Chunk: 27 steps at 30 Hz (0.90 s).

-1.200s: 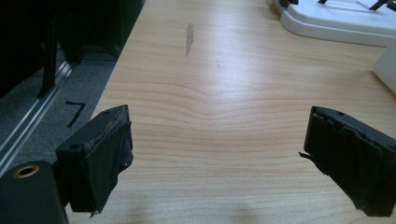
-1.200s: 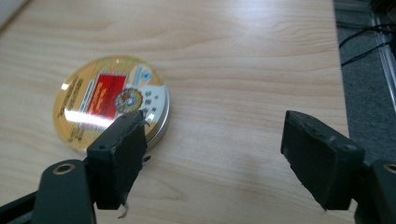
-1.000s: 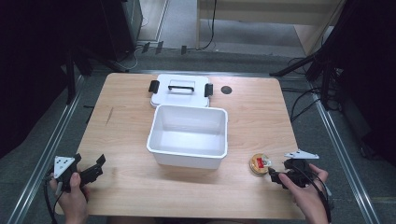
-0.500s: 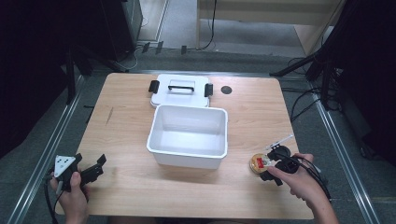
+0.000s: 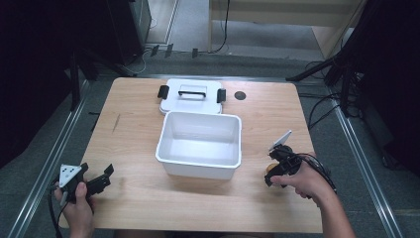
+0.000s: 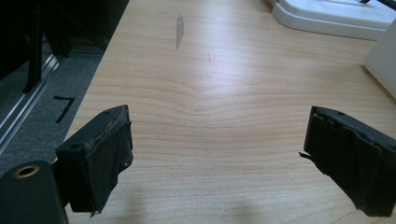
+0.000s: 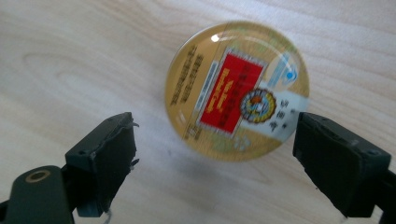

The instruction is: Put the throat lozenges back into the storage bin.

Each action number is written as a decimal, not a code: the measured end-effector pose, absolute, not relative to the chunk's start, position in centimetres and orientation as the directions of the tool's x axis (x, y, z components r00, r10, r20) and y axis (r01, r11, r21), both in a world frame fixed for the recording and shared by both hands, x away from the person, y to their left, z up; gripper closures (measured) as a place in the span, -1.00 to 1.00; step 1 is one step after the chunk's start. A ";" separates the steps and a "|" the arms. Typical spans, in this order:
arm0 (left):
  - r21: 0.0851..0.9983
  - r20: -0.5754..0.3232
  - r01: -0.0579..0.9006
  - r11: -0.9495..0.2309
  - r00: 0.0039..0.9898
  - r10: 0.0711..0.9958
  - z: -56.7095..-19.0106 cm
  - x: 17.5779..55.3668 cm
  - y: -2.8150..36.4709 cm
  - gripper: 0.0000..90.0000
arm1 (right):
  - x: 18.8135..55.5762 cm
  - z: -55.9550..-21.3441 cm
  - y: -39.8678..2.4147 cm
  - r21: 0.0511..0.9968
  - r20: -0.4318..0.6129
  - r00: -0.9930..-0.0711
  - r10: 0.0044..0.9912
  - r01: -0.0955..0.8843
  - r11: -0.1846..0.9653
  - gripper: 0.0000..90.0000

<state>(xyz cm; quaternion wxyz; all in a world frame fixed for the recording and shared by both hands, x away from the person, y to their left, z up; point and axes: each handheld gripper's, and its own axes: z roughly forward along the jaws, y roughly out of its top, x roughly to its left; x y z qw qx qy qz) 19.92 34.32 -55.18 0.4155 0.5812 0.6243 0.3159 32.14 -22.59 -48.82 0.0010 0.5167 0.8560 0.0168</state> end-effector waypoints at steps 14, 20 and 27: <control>0.876 -0.152 0.466 0.124 0.023 0.988 -55.2 20.0 34.3 -0.81 | 33.7 -50.0 -22.1 0.012 -0.034 -0.372 0.928 0.928 0.372 -0.59; 0.876 -0.152 0.467 0.124 0.023 0.988 -55.2 20.0 34.3 -0.81 | 33.7 -50.4 -21.9 -0.002 -0.025 -0.374 0.927 0.927 0.374 -0.55; 0.875 -0.152 0.468 0.124 0.022 0.988 -55.2 20.0 34.3 -0.81 | 33.8 -50.4 -22.0 0.007 -0.007 -0.382 0.924 0.924 0.382 -0.54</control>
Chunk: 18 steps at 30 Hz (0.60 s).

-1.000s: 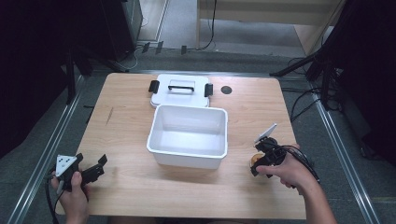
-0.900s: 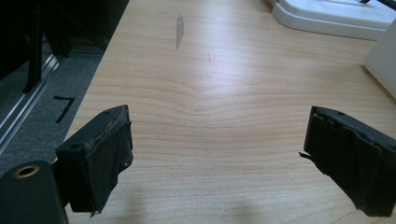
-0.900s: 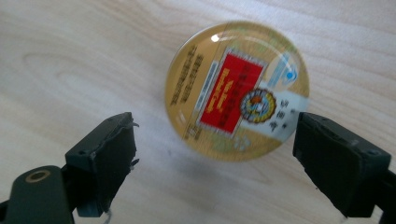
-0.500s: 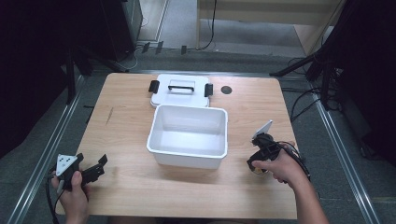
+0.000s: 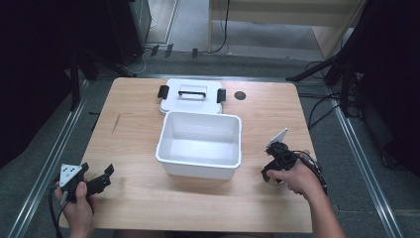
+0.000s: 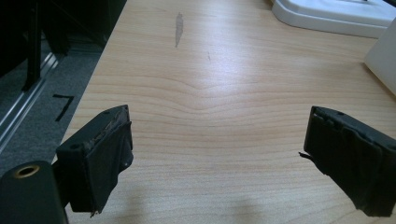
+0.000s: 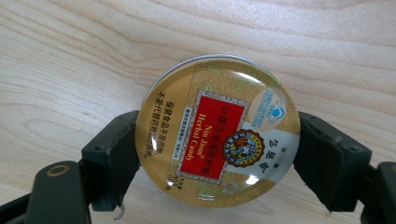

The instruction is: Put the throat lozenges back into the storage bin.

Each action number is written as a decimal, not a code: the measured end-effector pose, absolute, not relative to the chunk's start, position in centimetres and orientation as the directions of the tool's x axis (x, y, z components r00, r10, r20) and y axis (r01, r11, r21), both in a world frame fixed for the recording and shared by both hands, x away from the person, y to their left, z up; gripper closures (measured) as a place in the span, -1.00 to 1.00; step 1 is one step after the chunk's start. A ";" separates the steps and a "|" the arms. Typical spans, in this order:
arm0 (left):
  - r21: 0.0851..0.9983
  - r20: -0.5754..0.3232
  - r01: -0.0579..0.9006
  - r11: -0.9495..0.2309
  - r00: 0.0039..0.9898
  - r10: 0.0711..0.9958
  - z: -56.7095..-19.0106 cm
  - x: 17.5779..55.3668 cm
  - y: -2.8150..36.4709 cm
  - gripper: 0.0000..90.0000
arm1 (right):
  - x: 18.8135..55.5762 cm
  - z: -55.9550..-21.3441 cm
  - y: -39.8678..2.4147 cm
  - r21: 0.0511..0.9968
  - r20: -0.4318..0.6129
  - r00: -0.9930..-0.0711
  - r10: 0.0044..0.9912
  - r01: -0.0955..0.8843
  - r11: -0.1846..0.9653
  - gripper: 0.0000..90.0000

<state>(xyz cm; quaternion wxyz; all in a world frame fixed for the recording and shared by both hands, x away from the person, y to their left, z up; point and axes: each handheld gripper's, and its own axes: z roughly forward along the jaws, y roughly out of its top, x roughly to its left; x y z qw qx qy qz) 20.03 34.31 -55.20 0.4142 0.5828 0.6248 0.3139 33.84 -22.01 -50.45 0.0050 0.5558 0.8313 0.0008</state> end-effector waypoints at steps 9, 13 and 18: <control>0.874 -0.143 0.473 0.115 0.024 0.989 -55.2 20.0 34.3 -0.81 | 33.9 -47.5 -21.9 0.049 0.018 -0.411 0.911 0.911 0.410 -0.54; 0.874 -0.144 0.473 0.116 0.024 0.989 -55.2 20.0 34.3 -0.81 | 34.0 -45.7 -21.5 0.056 0.028 -0.442 0.896 0.896 0.441 -0.54; 0.873 -0.143 0.473 0.115 0.023 0.989 -55.2 20.1 34.3 -0.81 | 34.3 -43.0 -20.5 0.056 0.013 -0.478 0.878 0.877 0.477 -0.54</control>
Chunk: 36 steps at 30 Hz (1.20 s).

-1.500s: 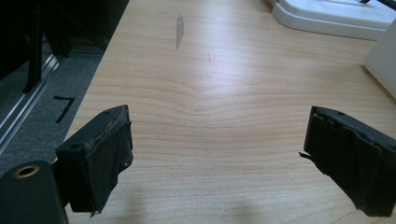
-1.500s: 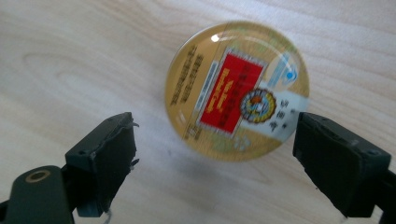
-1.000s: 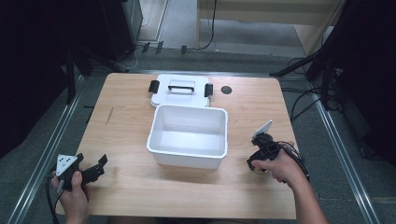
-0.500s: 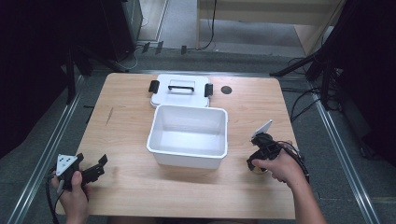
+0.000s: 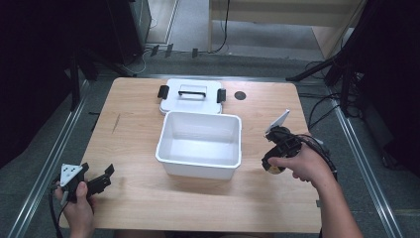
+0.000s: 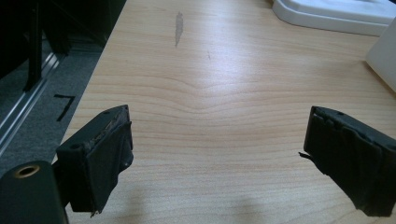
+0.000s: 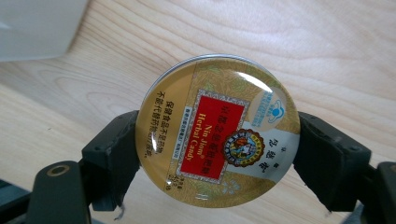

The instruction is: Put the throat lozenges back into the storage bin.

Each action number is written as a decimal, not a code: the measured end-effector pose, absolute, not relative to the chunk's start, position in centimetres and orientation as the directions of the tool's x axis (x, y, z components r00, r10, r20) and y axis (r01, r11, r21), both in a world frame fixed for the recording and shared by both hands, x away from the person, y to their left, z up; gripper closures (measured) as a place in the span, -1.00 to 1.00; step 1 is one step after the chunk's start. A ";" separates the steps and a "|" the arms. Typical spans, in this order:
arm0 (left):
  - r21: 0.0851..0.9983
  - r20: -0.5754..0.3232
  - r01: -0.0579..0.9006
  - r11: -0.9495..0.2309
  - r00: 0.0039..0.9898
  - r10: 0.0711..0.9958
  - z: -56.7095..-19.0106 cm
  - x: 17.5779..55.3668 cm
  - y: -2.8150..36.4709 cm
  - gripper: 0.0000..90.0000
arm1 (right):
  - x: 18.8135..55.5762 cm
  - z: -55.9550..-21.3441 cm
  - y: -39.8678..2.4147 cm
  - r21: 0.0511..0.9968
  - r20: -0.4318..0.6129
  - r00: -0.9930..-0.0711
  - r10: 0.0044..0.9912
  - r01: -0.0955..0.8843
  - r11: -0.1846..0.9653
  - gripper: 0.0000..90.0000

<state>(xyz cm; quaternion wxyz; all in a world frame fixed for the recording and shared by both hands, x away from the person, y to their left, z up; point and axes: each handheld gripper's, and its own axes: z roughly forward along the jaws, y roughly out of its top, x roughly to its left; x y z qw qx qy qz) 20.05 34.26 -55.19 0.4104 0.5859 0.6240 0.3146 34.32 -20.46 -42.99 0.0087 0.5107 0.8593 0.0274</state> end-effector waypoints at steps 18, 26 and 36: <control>0.871 -0.152 0.476 0.123 0.022 0.988 -55.2 20.1 34.3 -0.81 | 35.5 -38.0 -17.2 0.050 -0.019 -0.570 0.822 0.820 0.570 -0.54; 0.869 -0.151 0.479 0.122 0.021 0.988 -55.2 20.1 34.4 -0.81 | 35.9 -36.0 -15.9 0.051 -0.041 -0.597 0.801 0.800 0.598 -0.54; 0.868 -0.152 0.481 0.124 0.019 0.988 -55.2 20.1 34.4 -0.81 | 36.1 -33.9 -14.0 0.057 -0.056 -0.623 0.780 0.778 0.626 -0.54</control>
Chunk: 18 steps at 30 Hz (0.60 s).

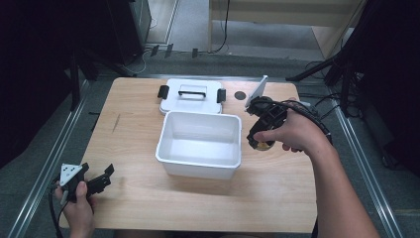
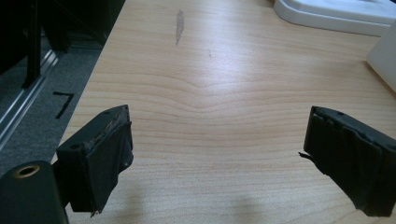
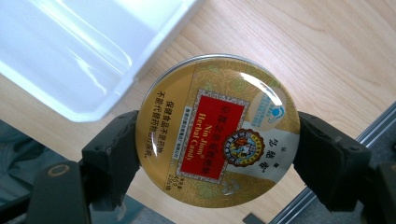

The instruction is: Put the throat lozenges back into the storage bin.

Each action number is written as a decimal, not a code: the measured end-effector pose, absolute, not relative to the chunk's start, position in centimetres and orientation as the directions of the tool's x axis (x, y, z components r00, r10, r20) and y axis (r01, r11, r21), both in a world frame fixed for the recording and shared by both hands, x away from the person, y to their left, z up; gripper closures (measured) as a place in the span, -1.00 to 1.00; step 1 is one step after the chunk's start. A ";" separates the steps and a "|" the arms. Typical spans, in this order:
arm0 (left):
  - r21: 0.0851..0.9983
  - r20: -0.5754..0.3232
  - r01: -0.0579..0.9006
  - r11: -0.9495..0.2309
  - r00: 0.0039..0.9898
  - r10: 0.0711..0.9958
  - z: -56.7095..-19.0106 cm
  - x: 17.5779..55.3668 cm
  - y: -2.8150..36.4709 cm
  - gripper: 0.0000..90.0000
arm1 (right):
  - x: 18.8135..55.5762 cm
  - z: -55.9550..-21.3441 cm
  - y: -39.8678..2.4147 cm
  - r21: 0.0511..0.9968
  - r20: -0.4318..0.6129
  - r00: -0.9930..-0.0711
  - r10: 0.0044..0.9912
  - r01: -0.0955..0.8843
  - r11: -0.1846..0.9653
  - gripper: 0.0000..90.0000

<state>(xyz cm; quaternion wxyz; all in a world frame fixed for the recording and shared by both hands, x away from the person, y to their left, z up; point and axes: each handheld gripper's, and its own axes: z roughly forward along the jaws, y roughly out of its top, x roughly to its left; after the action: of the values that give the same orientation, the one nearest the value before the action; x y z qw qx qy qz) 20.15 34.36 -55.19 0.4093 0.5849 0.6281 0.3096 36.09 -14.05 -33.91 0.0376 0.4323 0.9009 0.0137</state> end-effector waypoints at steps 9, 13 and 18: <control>0.867 -0.156 0.481 0.127 0.019 0.988 -55.2 20.2 34.4 -0.81 | 36.3 -33.6 -12.0 0.063 -0.050 -0.648 0.760 0.757 0.650 -0.54; 0.866 -0.156 0.483 0.128 0.019 0.988 -55.2 20.2 34.4 -0.81 | 36.4 -33.5 -11.2 0.065 -0.052 -0.659 0.751 0.748 0.661 -0.54; 0.866 -0.158 0.484 0.129 0.019 0.987 -55.2 20.2 34.4 -0.81 | 36.6 -33.7 -9.9 0.063 -0.051 -0.673 0.738 0.735 0.675 -0.54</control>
<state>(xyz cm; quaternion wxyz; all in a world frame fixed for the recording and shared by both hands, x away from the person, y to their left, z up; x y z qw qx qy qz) 20.21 34.39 -55.20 0.4101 0.5841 0.6296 0.3070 36.58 -9.91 -33.75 0.0361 0.4026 0.9145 0.0186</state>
